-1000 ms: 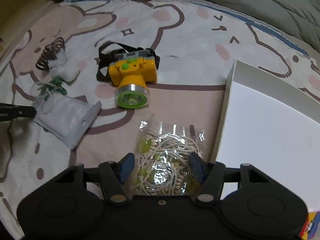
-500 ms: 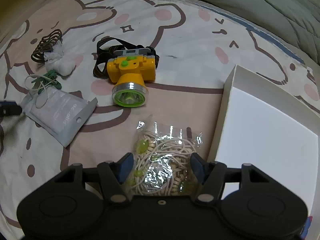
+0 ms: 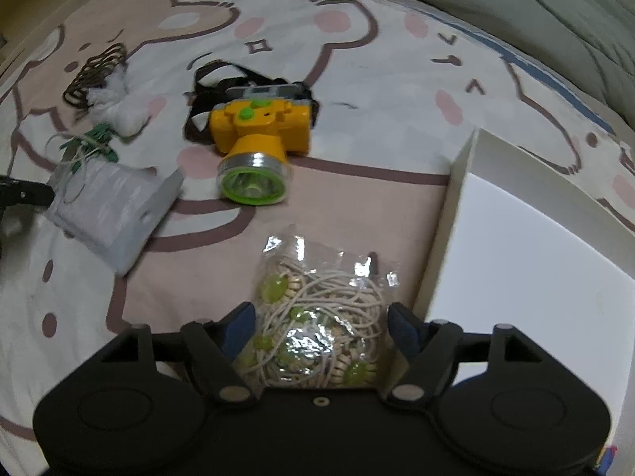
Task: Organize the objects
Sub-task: 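Close the left tool on the white flat packet while the right tool holds the hair-tie bag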
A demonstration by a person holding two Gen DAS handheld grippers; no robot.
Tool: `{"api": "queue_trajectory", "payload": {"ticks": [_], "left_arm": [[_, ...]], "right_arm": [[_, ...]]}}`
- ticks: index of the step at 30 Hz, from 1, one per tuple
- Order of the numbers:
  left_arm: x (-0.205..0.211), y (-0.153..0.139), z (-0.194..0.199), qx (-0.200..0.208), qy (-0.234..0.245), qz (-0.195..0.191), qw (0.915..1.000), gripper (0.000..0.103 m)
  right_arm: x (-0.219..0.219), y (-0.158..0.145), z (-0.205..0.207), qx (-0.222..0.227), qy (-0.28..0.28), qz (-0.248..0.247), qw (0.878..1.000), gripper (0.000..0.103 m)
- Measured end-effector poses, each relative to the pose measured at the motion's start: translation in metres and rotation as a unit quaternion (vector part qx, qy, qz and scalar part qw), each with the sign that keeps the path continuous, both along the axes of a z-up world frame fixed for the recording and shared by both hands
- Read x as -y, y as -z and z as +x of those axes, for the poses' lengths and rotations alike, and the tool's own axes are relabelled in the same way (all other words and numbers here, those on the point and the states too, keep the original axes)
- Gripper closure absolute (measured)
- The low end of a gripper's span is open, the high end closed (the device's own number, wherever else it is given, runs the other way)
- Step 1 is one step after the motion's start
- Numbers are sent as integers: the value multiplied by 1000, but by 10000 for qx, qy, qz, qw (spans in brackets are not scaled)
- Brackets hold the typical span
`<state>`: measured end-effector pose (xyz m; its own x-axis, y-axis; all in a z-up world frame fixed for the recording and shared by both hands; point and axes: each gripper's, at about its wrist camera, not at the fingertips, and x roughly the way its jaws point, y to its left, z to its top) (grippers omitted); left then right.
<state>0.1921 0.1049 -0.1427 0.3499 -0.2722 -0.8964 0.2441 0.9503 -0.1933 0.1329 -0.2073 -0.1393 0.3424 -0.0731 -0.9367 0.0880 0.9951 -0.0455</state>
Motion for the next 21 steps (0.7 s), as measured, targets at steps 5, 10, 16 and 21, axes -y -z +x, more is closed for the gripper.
{"api": "queue_trajectory", "payload": {"ticks": [5, 10, 16, 21], "left_arm": [[5, -5, -21, -36, 562, -78, 9984, 103], [11, -6, -49, -202, 1142, -75, 9932, 103], [24, -10, -93, -544, 2164, 30, 9748, 93], [29, -41, -95, 111, 2242, 9, 9745, 52]], "right_arm": [[-7, 2, -2, -43, -62, 285, 9996, 38], [-29, 0, -7, -92, -447, 412, 9981, 38], [-42, -5, -10, -107, -717, 321, 9969, 38], [-40, -5, -8, -117, -726, 358, 9967, 38]]}}
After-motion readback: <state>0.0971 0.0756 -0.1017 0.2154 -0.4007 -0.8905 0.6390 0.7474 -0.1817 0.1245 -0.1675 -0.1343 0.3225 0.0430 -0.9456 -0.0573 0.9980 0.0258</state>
